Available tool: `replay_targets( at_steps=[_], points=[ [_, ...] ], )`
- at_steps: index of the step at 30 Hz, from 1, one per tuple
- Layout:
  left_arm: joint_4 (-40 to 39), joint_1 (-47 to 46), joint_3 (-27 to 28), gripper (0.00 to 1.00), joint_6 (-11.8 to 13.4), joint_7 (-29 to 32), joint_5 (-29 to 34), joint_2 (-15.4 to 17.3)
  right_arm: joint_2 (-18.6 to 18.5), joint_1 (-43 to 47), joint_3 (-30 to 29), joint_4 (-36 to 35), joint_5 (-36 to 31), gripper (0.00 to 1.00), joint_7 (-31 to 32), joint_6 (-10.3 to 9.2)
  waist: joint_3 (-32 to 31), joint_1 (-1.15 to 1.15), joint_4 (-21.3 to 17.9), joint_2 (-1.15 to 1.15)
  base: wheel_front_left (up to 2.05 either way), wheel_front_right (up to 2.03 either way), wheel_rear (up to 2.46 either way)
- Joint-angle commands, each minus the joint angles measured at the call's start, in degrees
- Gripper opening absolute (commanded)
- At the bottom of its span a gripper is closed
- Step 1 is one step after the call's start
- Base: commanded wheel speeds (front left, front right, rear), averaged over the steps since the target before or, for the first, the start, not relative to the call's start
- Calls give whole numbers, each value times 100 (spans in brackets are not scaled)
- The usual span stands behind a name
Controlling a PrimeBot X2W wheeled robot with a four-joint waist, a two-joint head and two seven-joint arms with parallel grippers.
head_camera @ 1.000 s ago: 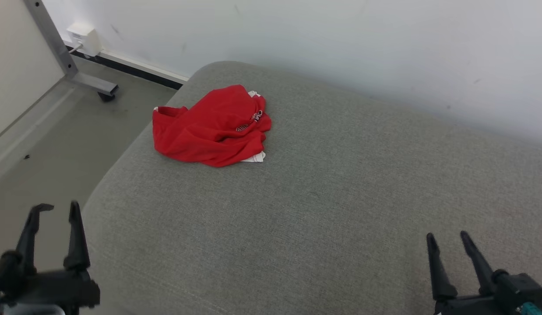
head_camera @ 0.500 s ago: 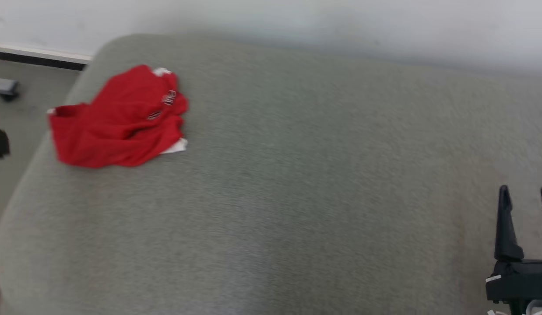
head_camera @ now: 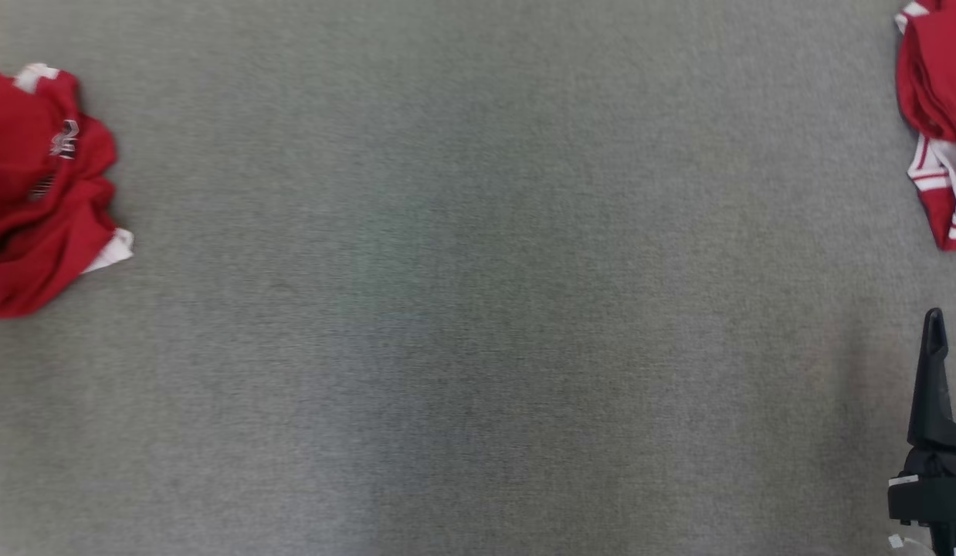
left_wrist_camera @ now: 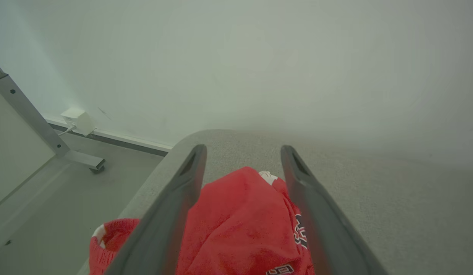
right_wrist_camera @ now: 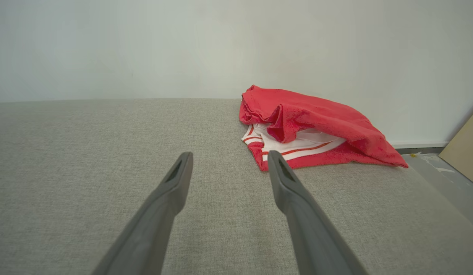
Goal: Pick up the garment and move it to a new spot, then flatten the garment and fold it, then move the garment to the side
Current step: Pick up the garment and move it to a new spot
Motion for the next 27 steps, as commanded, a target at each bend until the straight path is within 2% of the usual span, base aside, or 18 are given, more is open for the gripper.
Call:
replay_targets(
  at_steps=[1, 9, 15, 16, 17, 20, 23, 27],
  points=[
    [219, -105, -101, 100, 8, 167, -136, 46, -20, 0, -31, -81, -38, 100, 36, -11, 433, -1, -407, -1, 0, 0, 0],
    [1427, -62, -481, 100, 8, 929, -665, 143, -82, -21, -68, -375, -85, 100, 224, -11, 533, -1, -420, -1, 0, 0, 0],
    [2001, -2, -700, 100, 10, 1468, -930, 158, -100, -64, -76, -501, -109, 100, 311, -11, 576, -1, -410, -1, 0, 0, 0],
    [2056, 16, -719, 87, 11, 1507, -991, 159, -98, -71, -69, -504, -114, 100, 325, -11, 566, -1, -409, -1, 0, 0, 0],
    [2076, 16, -748, 0, 11, 1524, -1026, 153, -95, -79, -59, -506, -124, 100, 328, -11, 555, -1, -405, -1, 0, 0, 0],
    [2013, 43, -891, 0, 9, 1422, -1098, 81, -95, -69, -57, -482, -130, 100, 337, -11, 492, -1, -365, -1, 0, 0, 0],
    [1742, -186, -1060, 0, 6, 883, -1122, 194, -77, -31, -34, -400, -83, 100, 319, -11, 350, -1, -267, -1, 0, 0, 0],
    [1459, -407, -1319, 0, 6, 487, -1127, 333, -41, -85, 131, -213, -24, 100, 238, -11, 95, -1, -198, -1, 0, 0, 0]
  ],
)
